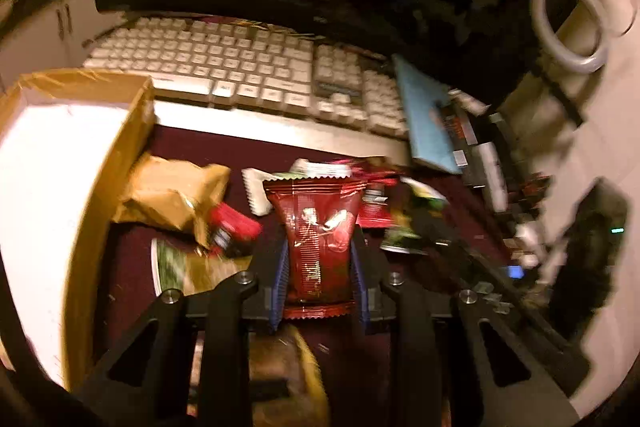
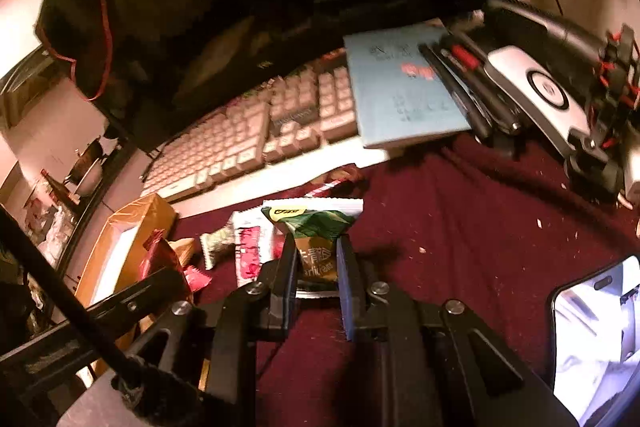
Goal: Organize snacks
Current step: 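Carry both held packets over the white tray and open both tools to release them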
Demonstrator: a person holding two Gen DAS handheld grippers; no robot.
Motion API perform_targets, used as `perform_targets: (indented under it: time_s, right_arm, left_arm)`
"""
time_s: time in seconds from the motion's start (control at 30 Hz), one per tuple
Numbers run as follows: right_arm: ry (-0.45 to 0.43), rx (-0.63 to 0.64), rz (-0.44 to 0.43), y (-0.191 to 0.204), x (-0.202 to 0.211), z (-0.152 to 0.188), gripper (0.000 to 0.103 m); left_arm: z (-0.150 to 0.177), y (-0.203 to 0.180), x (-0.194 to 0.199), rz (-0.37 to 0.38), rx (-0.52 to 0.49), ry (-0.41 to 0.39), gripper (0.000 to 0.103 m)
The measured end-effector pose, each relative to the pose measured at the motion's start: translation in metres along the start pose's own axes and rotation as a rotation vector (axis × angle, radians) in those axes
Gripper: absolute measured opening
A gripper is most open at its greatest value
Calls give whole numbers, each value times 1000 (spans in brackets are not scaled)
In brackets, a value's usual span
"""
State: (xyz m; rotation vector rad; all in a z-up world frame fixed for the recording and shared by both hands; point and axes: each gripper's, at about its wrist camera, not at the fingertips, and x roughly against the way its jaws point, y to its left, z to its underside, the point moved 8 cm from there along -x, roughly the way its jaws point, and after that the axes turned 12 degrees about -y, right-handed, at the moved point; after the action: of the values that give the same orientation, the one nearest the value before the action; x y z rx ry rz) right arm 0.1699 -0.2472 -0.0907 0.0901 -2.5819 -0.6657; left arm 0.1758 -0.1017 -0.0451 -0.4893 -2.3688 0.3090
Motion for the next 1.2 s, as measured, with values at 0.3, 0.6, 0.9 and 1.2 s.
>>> perform_targets:
  time_s: [0.3, 0.6, 0.9, 1.2]
  right_arm:
    - [-17, 50, -49, 18, 4, 1, 16]
    - [-28, 41, -150, 35, 14, 2, 16]
    - [82, 85, -378, 136, 47, 33, 16]
    - [211, 289, -512, 250, 25, 82, 16]
  left_arm:
    - [-1, 12, 61, 69, 133, -24, 29]
    - [-12, 86, 156, -33, 236, -162, 29]
    - [-17, 169, 186, -222, 275, -221, 29]
    - [4, 238, 170, -371, 306, -150, 29]
